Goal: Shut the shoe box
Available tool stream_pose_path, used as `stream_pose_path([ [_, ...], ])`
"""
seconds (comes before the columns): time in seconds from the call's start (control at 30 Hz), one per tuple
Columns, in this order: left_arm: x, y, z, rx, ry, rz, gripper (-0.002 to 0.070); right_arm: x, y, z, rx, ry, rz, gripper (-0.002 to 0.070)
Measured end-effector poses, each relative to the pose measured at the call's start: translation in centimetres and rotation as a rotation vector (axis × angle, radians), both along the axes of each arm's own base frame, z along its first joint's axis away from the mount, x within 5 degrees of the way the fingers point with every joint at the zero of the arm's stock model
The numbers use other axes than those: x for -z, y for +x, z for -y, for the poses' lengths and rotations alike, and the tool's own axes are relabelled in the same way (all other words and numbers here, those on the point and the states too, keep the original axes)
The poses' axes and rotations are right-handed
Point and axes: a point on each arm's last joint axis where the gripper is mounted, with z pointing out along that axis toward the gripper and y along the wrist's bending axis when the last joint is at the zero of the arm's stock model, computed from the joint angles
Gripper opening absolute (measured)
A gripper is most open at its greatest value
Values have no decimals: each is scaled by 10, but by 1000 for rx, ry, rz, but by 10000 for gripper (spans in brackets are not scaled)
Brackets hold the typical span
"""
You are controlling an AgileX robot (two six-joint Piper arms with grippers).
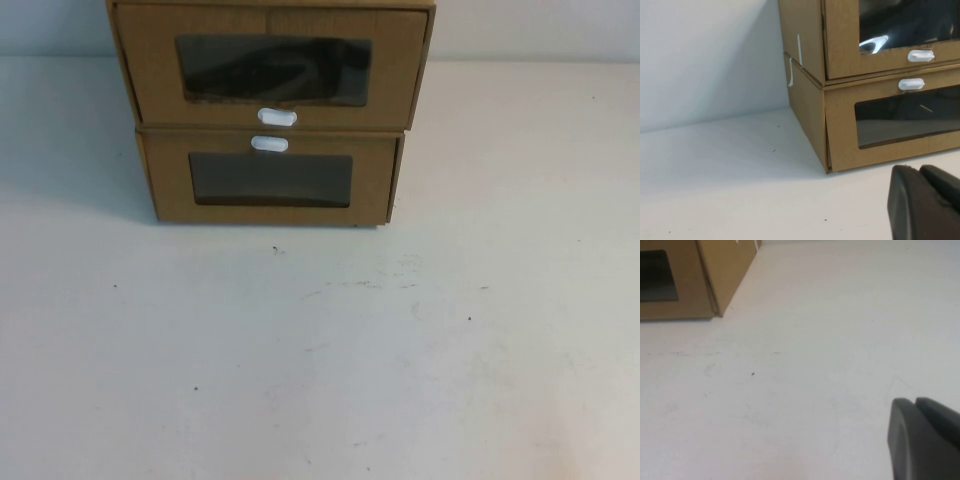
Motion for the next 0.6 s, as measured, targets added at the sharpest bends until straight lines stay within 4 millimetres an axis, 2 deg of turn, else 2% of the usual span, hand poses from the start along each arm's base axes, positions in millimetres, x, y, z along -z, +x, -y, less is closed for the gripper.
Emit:
stream_pose_path([
  [0.6, 0, 0, 0, 1, -1, -2, -5, 3, -1, 0, -7, -19, -26, -11],
])
